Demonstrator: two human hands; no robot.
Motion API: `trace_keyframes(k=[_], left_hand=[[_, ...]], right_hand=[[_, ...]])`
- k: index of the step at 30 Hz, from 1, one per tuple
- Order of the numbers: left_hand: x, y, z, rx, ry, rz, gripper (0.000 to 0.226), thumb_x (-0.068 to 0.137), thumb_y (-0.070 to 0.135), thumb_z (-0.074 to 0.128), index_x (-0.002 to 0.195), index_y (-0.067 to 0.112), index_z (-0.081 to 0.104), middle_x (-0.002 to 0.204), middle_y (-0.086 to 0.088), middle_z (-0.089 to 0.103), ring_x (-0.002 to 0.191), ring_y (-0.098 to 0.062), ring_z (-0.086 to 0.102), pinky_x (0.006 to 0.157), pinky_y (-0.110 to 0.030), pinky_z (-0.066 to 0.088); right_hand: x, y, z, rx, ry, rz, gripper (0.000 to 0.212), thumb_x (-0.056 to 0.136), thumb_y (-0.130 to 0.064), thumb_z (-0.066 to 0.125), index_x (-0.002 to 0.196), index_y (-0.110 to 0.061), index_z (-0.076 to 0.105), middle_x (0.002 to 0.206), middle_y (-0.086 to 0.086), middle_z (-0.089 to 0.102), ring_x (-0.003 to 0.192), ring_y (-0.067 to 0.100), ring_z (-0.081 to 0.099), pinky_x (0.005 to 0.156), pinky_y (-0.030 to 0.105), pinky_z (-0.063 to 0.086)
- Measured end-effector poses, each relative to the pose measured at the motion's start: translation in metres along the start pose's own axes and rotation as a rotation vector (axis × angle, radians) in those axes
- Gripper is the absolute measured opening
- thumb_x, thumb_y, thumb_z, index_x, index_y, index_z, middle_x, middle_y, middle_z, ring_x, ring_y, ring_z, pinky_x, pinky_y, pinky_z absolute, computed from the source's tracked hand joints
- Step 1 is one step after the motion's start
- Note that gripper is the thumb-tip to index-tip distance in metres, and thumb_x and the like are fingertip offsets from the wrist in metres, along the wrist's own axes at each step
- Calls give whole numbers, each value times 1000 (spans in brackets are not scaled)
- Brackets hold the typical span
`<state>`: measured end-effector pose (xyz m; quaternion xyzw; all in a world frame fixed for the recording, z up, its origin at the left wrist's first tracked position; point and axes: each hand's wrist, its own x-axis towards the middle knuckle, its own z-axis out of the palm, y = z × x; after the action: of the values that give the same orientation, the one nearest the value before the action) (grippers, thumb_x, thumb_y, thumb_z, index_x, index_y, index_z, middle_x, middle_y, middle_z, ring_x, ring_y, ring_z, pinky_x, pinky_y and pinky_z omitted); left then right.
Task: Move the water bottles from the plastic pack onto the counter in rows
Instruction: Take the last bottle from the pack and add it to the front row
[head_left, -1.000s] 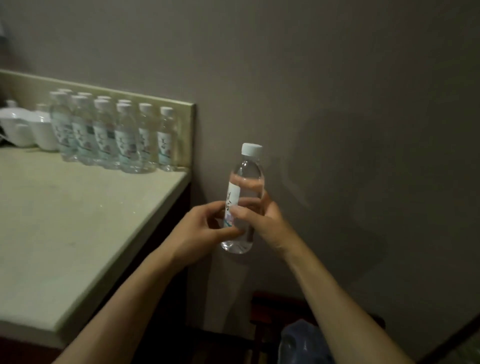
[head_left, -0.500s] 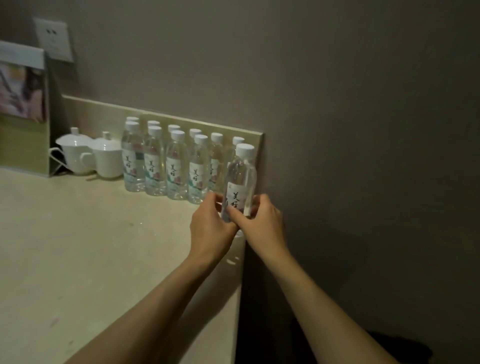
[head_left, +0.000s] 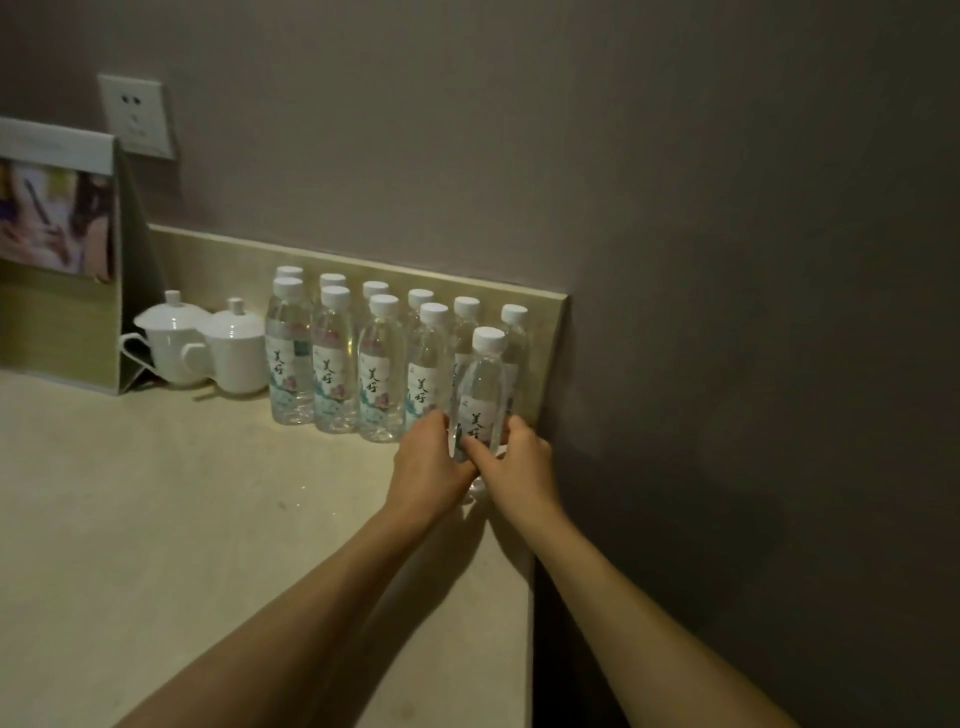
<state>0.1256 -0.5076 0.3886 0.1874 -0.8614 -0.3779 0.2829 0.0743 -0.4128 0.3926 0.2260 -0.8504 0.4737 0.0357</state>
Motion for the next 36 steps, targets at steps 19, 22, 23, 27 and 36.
trace_keyframes(k=[19, 22, 23, 27, 36], left_hand=[[42, -23, 4, -66, -81, 161, 20, 96, 10, 58, 99, 18, 40, 84, 5, 54, 74, -9, 55, 48, -15, 39], [45, -23, 3, -56, -88, 187, 15, 97, 10, 56, 102, 15, 43, 85, 4, 57, 76, -9, 58, 57, -14, 42], [46, -23, 3, -48, -90, 198, 14, 97, 11, 55, 104, 15, 43, 85, 2, 58, 75, -9, 59, 58, -16, 42], [48, -21, 2, -32, -90, 240, 15, 97, 13, 52, 100, 18, 38, 80, 6, 54, 67, -6, 53, 54, -17, 38], [48, -21, -5, -13, -154, 232, 16, 95, 11, 57, 106, 11, 45, 94, -8, 65, 86, -23, 65, 74, -38, 57]], right_hand=[[35, -10, 28, -170, 142, 85, 45, 88, -38, 66, 115, -3, 57, 118, 16, 63, 111, 32, 60, 92, 45, 51], [38, -14, 29, -213, 137, 102, 46, 89, -38, 64, 116, -2, 56, 120, 18, 63, 112, 34, 60, 93, 45, 51], [38, -15, 30, -218, 135, 107, 46, 90, -39, 63, 117, -2, 55, 121, 18, 62, 113, 34, 59, 93, 46, 50], [41, -15, 32, -218, 145, 127, 47, 90, -38, 62, 120, -3, 54, 124, 18, 61, 115, 34, 58, 95, 47, 50], [39, -23, 33, -224, 138, 169, 46, 92, -38, 61, 121, -4, 51, 128, 16, 56, 117, 33, 56, 97, 46, 49]])
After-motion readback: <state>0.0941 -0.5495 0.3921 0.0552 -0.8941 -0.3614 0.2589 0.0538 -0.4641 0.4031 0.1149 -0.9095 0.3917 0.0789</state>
